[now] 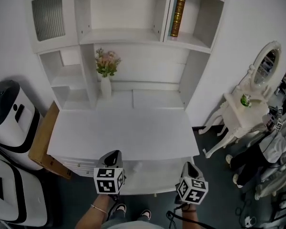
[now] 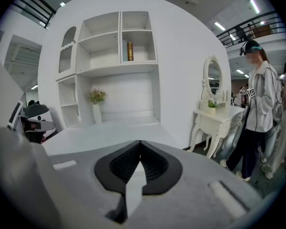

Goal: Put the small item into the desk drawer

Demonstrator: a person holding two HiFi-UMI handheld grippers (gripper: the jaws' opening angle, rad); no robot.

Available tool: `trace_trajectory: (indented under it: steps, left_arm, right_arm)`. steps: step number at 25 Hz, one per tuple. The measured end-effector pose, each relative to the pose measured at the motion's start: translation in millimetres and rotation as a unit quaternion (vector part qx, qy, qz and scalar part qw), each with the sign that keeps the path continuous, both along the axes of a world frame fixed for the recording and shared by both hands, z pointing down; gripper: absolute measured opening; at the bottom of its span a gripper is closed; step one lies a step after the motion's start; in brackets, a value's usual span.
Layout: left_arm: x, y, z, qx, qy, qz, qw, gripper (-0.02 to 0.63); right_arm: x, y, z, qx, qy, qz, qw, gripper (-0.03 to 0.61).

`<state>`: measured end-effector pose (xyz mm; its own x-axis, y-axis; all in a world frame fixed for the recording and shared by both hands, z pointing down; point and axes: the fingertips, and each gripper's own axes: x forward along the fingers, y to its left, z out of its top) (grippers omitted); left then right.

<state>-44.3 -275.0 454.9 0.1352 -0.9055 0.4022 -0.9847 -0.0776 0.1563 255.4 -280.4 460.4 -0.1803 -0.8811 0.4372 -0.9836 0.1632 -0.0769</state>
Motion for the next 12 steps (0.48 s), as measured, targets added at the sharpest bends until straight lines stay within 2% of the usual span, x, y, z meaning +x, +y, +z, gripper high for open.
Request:
trace_trajectory:
  steps: [6, 12]
  left_arm:
    - [-17, -9, -44, 0.059, 0.006, -0.022, 0.9980, 0.005]
    - [-25, -14, -53, 0.071, 0.012, -0.037, 0.9967, 0.005]
  right_arm:
    - [9, -12, -30, 0.032, 0.003, -0.002, 0.999, 0.005]
    - [9, -22, -43, 0.049, -0.001, 0.003, 0.999, 0.005]
